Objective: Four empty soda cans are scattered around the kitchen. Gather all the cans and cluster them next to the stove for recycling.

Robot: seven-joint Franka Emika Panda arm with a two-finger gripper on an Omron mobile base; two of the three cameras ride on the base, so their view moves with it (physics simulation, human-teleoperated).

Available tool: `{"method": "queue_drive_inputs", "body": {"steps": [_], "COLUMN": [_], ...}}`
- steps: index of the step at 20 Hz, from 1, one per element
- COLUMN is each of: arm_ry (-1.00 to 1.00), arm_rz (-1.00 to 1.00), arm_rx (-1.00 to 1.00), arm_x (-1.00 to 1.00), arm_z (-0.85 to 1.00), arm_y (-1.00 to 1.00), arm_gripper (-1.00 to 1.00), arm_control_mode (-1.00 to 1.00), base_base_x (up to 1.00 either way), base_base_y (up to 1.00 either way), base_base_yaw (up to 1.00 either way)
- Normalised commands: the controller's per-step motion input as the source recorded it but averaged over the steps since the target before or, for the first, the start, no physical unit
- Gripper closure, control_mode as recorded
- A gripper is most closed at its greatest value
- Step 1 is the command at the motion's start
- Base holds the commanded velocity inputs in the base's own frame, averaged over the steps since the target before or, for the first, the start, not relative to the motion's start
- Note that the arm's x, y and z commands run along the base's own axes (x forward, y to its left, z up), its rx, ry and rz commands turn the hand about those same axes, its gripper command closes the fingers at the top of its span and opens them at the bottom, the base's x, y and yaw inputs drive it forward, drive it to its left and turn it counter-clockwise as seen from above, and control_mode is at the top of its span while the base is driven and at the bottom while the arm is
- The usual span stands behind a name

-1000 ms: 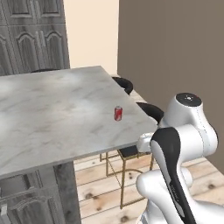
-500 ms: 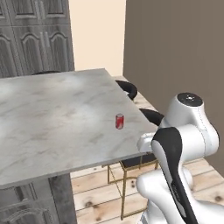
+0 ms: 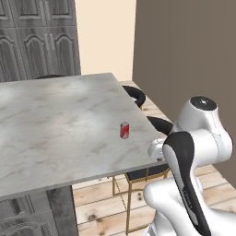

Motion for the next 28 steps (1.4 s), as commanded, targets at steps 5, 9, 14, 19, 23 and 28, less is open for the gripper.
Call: {"method": "queue_drive_inputs", "body": {"steps": [5, 9, 14, 19, 23, 28], "arm_ry": [-0.06, -0.01, 0.01, 0.00, 0.00, 0.00], "arm_rz": [0.08, 0.02, 0.00, 0.00, 0.00, 0.00], "arm_rx": [0.00, 0.00, 0.00, 0.00, 0.00, 0.00], "arm_x": [0.31, 0.25, 0.19, 0.48, 0.58, 0.55], "arm_z": [0.00, 0.00, 0.00, 0.00, 0.00, 0.00], "arm_y": [-0.05, 0.00, -0.01, 0.00, 0.02, 0.08], "arm_gripper": [-1.00, -1.00, -1.00, -1.00, -1.00, -1.00], "arm_control_mode": [-1.00, -1.00, -1.00, -1.00, -1.00, -1.00], "base_base_x": [0.00, 0.00, 0.00, 0.00, 0.00, 0.00], "base_base_y": [0.00, 0.00, 0.00, 0.00, 0.00, 0.00], "base_base_yaw": [0.00, 0.00, 0.00, 0.00, 0.00, 0.00]}}
